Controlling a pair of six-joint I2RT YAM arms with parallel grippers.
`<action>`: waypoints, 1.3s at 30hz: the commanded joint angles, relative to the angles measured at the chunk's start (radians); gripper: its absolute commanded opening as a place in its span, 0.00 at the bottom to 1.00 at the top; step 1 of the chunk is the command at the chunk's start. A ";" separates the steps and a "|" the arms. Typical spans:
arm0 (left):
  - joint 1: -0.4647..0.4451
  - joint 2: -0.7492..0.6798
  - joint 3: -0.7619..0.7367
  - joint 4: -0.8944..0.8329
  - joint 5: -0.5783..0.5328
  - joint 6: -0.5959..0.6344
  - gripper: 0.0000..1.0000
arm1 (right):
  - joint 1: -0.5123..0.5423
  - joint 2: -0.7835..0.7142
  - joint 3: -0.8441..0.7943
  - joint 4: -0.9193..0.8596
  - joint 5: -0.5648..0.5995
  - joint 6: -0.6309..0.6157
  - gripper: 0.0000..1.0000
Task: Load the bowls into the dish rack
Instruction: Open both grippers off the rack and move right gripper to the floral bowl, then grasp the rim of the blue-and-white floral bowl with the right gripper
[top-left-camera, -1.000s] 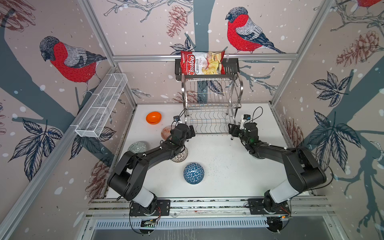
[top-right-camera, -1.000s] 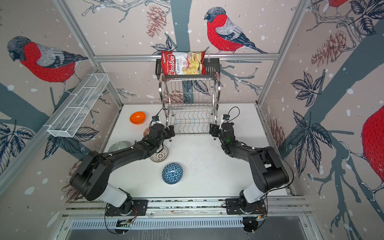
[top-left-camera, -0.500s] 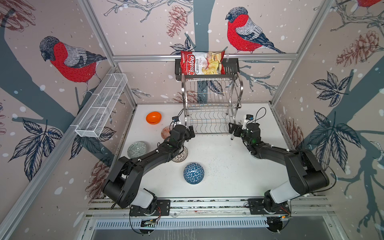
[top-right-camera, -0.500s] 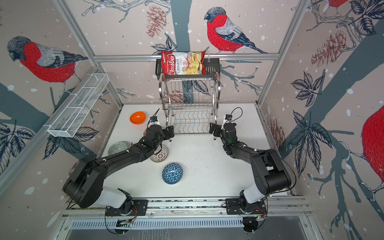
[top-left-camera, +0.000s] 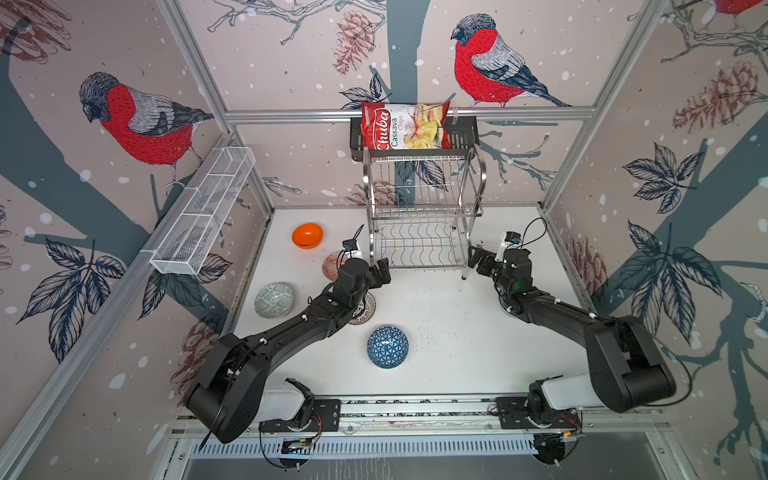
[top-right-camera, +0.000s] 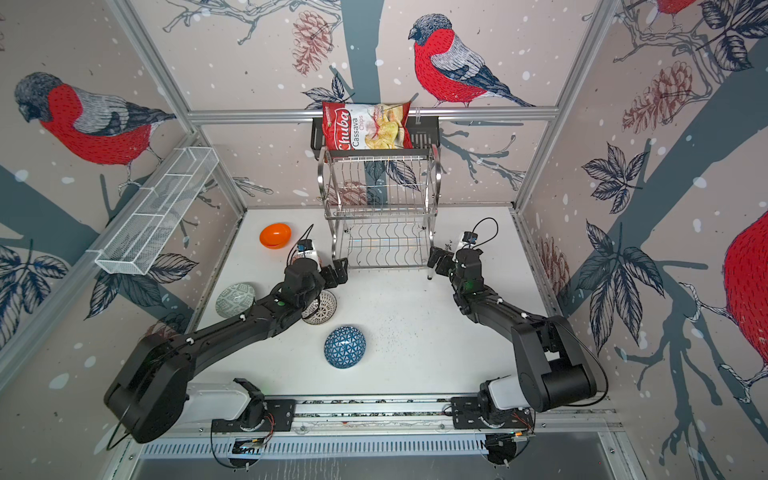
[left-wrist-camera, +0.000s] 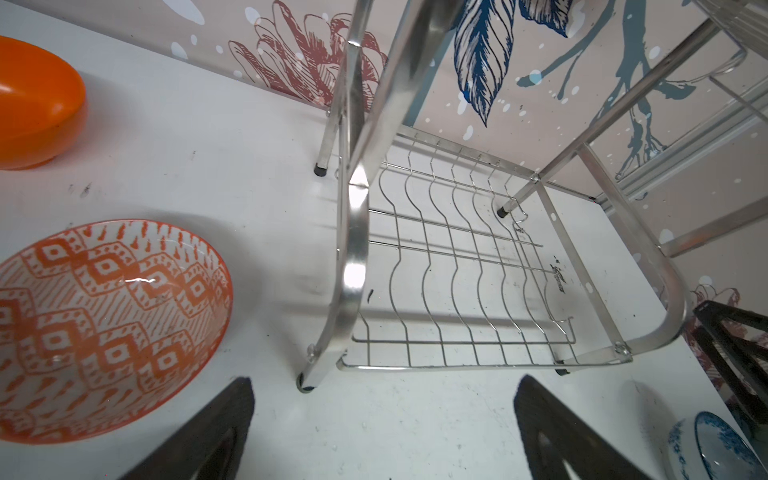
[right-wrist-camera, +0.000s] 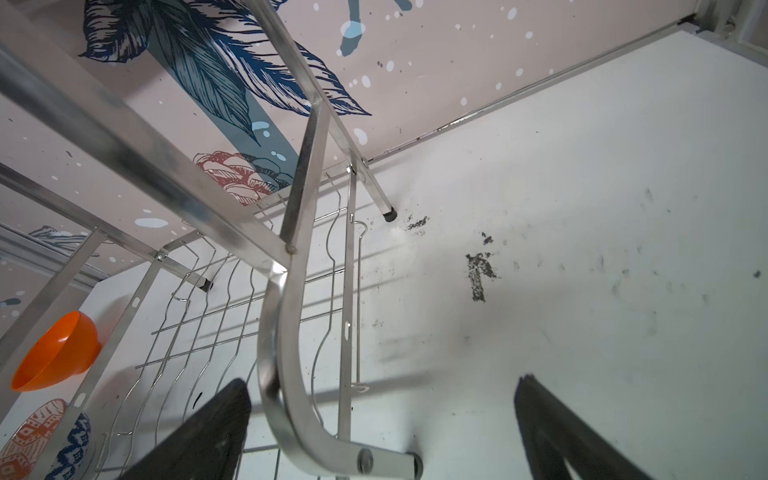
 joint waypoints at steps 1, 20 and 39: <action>-0.044 0.006 0.019 0.012 -0.008 0.007 0.98 | -0.012 -0.055 -0.007 -0.130 0.102 0.049 0.99; -0.275 0.232 0.150 0.183 0.090 0.013 0.98 | -0.227 -0.423 -0.161 -0.539 0.283 0.203 0.99; -0.290 0.379 0.400 -0.017 0.221 0.121 0.98 | -0.334 -0.352 -0.225 -0.509 0.054 0.194 0.84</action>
